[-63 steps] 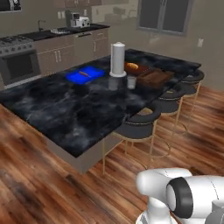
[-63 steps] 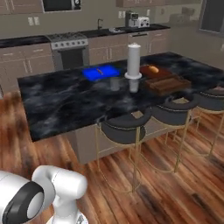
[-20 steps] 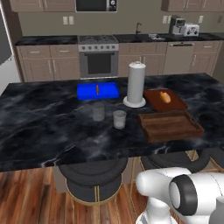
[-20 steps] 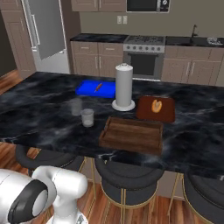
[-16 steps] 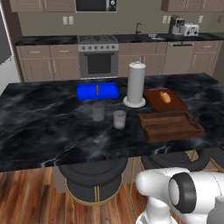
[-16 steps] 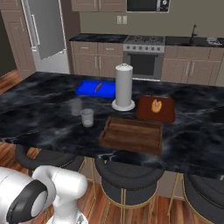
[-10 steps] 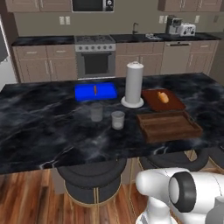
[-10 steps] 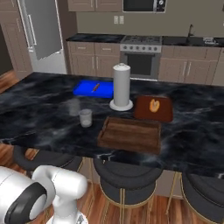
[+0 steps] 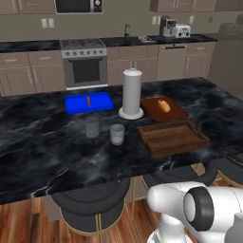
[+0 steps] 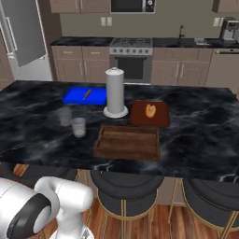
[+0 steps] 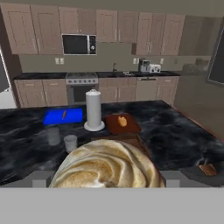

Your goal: Take the cake and cupcake from the fridge and place them on the empty tray on the dining counter.

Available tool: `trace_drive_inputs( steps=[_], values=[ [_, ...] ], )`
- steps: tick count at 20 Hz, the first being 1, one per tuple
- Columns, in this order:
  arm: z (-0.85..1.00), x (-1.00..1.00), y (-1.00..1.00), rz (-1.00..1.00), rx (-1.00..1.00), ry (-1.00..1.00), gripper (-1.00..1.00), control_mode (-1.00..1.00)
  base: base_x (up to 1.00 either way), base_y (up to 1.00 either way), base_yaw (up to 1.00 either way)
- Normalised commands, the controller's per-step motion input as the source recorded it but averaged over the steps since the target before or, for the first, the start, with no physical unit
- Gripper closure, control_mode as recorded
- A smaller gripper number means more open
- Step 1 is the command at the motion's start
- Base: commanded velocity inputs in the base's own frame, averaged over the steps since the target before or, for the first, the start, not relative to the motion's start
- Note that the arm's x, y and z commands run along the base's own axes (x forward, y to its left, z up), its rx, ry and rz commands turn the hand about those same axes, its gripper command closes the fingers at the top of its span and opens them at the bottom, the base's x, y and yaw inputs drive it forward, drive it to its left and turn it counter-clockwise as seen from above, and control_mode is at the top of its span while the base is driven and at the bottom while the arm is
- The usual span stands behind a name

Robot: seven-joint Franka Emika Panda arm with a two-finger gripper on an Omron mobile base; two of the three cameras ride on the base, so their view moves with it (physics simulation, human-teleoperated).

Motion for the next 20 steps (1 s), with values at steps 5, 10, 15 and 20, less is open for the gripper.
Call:
trace_drive_inputs(
  steps=[5, 10, 15, 20],
  values=[
    [0.00, 0.75, -0.46, 0.08, 0.16, 0.31, 1.00, -1.00, 0.17, -0.07, -0.03],
    [0.00, 0.98, -0.52, 0.13, 0.12, 0.37, 1.00, -1.00, 0.00, 0.00, 0.00],
    [-0.13, 0.96, -0.37, 0.13, 0.09, 0.34, 1.00, -1.00, 0.00, 0.00, 0.00],
    [-0.49, 0.77, -0.13, 0.09, 0.04, 0.13, 1.00, -1.00, 0.00, 0.00, 0.00]
  ],
)
